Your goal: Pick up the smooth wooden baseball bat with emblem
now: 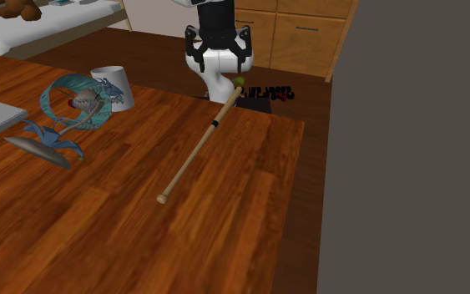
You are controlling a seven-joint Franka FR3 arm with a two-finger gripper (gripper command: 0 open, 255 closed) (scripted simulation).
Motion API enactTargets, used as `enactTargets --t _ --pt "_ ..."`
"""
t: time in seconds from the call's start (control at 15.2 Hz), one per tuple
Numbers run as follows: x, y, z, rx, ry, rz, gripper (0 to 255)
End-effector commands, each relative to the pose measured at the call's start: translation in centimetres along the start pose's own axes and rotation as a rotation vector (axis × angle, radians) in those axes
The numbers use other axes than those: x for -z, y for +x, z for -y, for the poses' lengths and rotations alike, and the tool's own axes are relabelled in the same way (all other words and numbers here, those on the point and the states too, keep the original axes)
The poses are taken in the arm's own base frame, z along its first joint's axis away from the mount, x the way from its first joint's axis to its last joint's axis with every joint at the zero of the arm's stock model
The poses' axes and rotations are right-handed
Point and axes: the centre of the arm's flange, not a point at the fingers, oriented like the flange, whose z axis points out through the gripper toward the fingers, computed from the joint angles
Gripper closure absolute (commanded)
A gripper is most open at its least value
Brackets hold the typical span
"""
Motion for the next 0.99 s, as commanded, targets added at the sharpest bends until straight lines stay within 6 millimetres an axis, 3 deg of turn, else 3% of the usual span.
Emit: enactTargets --t 0.0,0.66,0.92 --pt "0.0 0.0 0.0 0.000 0.000 0.000 0" --pt "-4.6 11.1 -1.1 -0.301 -0.044 -0.080 0" --pt "-6.3 11.8 -1.3 -0.317 -0.047 -0.084 0"
